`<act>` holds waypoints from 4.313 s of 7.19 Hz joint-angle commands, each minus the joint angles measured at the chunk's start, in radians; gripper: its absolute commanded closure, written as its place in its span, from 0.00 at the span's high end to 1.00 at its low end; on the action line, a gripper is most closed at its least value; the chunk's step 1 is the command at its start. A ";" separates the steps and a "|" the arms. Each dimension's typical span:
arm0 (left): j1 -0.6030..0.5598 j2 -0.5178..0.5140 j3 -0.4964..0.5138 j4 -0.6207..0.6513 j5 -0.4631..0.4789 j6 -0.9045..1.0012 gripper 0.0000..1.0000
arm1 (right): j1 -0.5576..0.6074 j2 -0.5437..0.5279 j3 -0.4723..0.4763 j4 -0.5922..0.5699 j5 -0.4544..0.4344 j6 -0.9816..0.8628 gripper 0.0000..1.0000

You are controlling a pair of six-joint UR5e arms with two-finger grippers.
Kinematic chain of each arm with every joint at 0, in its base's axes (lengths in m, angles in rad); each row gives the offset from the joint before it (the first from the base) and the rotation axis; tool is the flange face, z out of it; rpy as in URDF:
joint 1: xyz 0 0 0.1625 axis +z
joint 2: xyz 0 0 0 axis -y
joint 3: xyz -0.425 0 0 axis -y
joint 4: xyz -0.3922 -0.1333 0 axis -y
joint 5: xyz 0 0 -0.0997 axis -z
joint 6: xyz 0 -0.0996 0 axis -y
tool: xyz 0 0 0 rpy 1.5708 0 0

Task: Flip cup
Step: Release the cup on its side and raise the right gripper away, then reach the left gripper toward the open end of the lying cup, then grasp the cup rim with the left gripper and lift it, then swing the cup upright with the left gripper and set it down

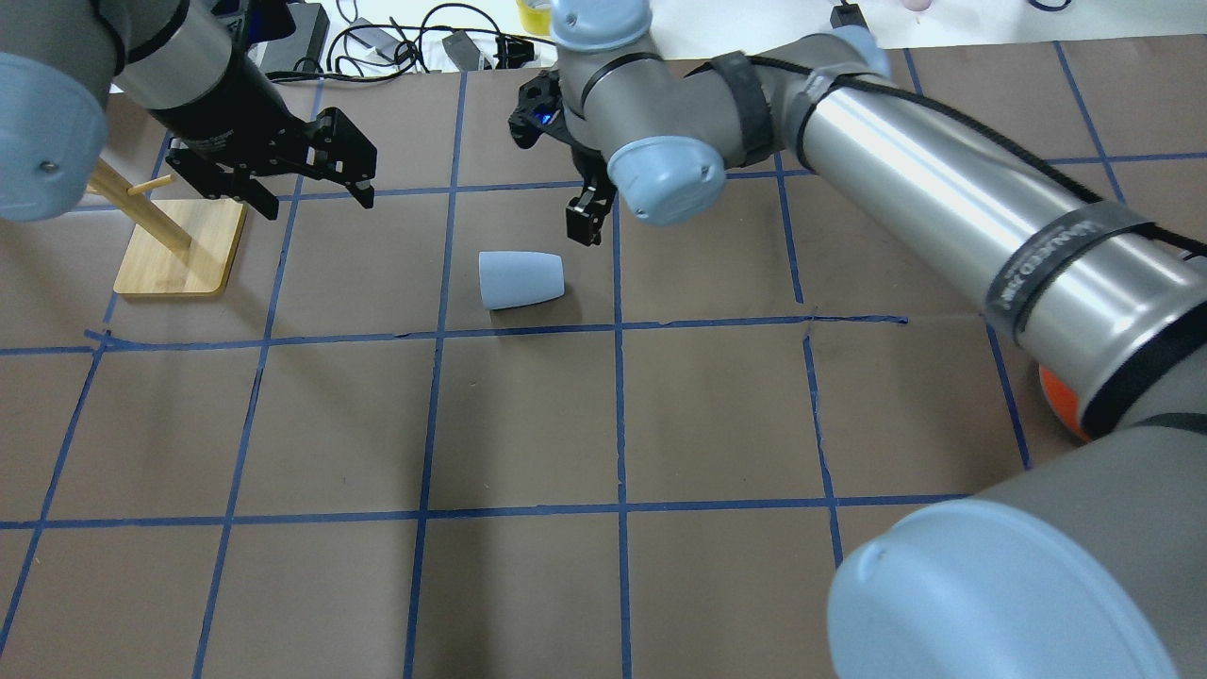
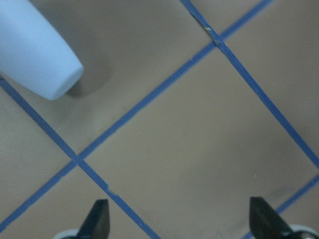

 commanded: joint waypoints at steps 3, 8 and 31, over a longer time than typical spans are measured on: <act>0.052 -0.241 -0.069 0.106 -0.270 0.162 1.00 | -0.185 -0.221 0.015 0.272 -0.001 0.271 1.00; 0.074 -0.402 -0.091 0.179 -0.603 0.180 1.00 | -0.185 -0.335 0.053 0.397 -0.038 0.399 1.00; -0.002 -0.364 0.140 0.293 0.243 0.086 1.00 | -0.187 -0.342 0.056 0.397 -0.101 0.319 1.00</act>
